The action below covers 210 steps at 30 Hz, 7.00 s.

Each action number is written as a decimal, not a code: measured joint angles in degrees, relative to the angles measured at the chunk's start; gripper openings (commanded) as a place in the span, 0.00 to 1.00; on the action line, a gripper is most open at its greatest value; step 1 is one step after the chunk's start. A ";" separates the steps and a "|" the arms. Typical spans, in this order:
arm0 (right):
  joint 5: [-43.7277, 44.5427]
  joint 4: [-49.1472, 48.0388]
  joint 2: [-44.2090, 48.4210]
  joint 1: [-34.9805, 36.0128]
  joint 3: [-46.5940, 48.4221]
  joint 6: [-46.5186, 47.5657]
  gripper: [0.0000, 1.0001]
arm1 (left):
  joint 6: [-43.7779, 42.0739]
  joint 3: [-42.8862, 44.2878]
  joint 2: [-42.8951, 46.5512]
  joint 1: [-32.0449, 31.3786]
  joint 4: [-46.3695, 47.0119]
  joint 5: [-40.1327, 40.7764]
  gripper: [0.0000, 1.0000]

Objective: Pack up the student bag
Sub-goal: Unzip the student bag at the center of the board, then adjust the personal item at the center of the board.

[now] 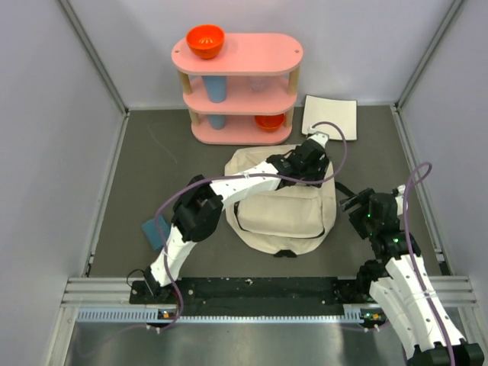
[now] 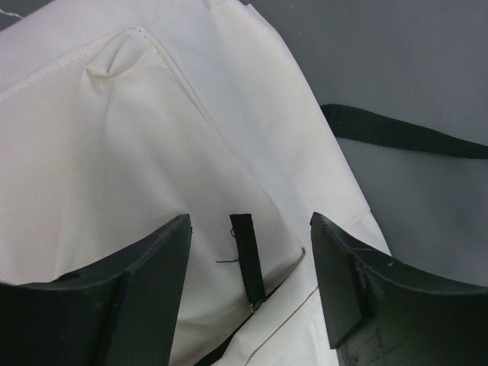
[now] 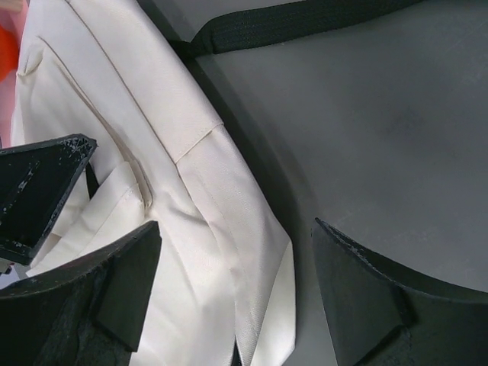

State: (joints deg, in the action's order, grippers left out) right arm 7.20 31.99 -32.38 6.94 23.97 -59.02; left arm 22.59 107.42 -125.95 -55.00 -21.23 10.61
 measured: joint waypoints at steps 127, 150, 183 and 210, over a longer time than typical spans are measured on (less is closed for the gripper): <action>-25.88 -41.31 -34.84 -0.37 1.31 -1.05 0.00 | -0.20 -33.75 24.90 1.97 10.73 7.98 0.00; -26.45 -36.96 -33.29 0.07 3.39 2.03 0.04 | 1.09 -52.13 38.07 13.51 13.77 8.52 0.00; -21.94 -20.74 -22.03 0.28 19.08 13.77 0.92 | 2.14 -60.02 55.28 35.69 0.68 8.24 0.99; -34.49 -30.64 -47.32 31.71 27.89 17.66 0.93 | 22.21 -75.84 67.45 69.09 -14.88 8.11 0.99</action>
State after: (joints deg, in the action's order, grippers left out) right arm -27.29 1.34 -79.70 38.65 51.86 -41.36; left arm 44.80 31.57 -58.50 14.09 -36.12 18.72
